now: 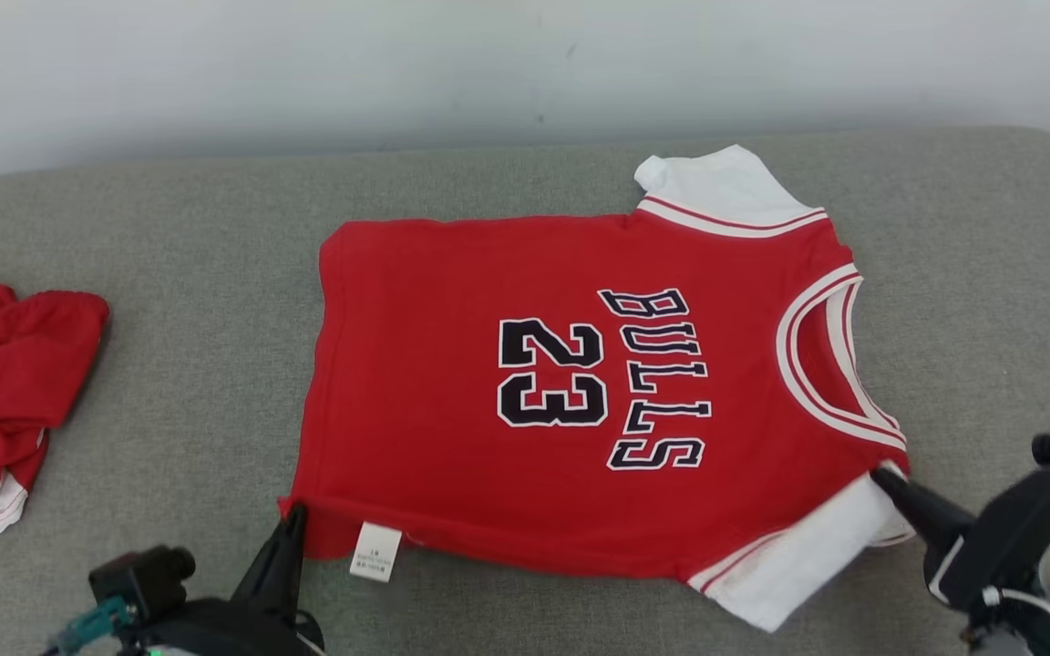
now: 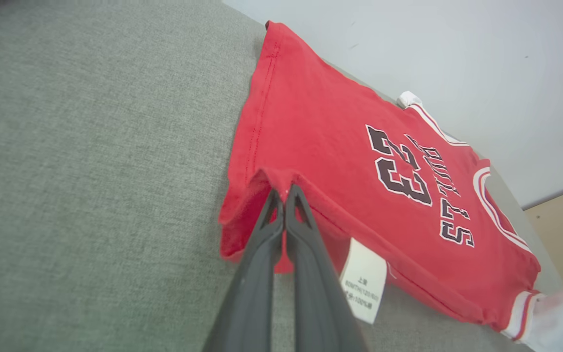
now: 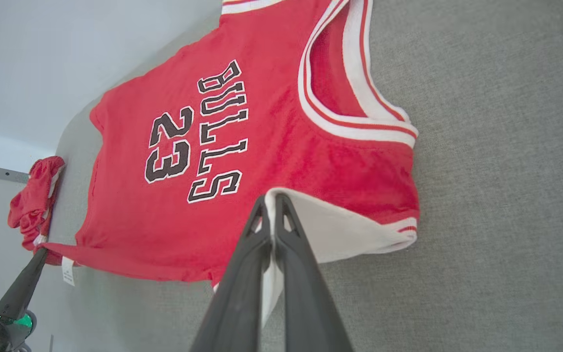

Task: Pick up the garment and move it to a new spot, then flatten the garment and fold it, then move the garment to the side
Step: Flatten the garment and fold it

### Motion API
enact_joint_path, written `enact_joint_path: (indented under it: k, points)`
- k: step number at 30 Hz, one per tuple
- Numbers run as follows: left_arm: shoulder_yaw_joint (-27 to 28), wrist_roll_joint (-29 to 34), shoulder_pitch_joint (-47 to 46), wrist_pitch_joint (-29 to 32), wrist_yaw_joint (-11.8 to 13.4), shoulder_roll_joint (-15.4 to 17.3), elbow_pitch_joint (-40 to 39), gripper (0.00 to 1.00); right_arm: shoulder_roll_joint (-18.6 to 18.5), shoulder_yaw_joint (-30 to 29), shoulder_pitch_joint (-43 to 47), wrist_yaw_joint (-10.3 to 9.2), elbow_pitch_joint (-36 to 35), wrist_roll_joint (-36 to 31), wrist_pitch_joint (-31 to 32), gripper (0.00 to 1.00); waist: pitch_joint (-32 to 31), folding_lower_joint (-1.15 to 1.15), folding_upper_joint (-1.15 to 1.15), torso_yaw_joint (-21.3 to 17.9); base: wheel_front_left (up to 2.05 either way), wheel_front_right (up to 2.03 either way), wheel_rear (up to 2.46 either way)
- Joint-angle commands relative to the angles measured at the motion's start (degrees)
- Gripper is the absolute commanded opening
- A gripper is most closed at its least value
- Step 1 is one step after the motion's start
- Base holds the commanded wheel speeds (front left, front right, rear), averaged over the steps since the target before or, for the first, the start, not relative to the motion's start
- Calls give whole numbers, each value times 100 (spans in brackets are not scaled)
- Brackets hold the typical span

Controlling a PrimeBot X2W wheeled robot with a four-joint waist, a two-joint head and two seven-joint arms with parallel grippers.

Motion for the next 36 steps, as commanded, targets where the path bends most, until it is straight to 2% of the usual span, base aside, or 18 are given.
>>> enact_joint_path:
  k: [1, 10, 15, 31, 36]
  points:
    - [16, 19, -236, 50, 5, -45, 108, 0, -1, 54, -304, 8, 171, -15, -140, 0, 118, 0, 0, 22, 0, 0, 0]
    - [-48, 240, -1197, 225, 94, -277, 759, 0, -44, 205, -1528, 8, 980, -274, -1135, 0, 534, 0, 0, 163, 0, 0, 0]
    - [-83, 336, -1542, 199, 34, -381, 1069, 0, -185, 416, -2046, 8, 1436, -422, -1727, 0, 740, 0, 0, 156, 0, 0, 0]
    - [-136, 475, -2016, 93, -119, -516, 1368, 0, -708, 947, -2916, 8, 2360, -205, -3479, 0, 1074, 0, 0, 252, 0, 0, 0]
    - [-103, 533, -2021, 20, -92, -489, 1281, 0, -839, 985, -2937, 8, 2606, -107, -3672, 0, 1118, 0, 0, 280, 0, 0, 0]
